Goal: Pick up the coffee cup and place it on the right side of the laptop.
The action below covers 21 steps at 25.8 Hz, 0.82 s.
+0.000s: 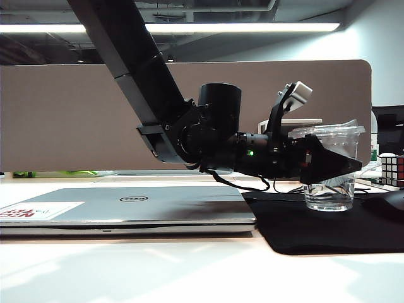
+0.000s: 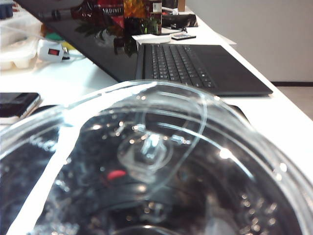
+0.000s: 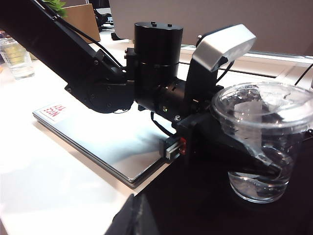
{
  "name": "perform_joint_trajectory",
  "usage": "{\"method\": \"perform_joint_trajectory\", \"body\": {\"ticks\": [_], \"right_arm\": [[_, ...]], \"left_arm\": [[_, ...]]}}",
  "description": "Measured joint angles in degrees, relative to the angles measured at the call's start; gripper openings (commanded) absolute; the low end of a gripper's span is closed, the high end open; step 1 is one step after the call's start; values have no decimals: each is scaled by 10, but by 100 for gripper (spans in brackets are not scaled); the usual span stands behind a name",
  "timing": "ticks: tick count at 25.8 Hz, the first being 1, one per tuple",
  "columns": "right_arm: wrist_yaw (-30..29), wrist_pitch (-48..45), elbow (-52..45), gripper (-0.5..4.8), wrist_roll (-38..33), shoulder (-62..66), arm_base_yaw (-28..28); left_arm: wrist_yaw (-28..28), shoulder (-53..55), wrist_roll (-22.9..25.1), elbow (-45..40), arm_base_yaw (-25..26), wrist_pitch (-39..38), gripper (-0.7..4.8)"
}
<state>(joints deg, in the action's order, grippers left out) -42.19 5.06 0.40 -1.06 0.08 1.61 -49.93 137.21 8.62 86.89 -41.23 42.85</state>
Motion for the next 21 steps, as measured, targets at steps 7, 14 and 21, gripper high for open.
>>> {"method": "perform_joint_trajectory", "body": {"ticks": [7,14,21], "right_arm": [[0,0,0,-1,0,0,0],[0,0,0,-1,0,0,0],[0,0,0,-1,0,0,0]], "left_arm": [[0,1,22,0,2,-28,396],[-5,5,23,0,2,-38,479],[-43,5,23,0,19,-39,479]]}}
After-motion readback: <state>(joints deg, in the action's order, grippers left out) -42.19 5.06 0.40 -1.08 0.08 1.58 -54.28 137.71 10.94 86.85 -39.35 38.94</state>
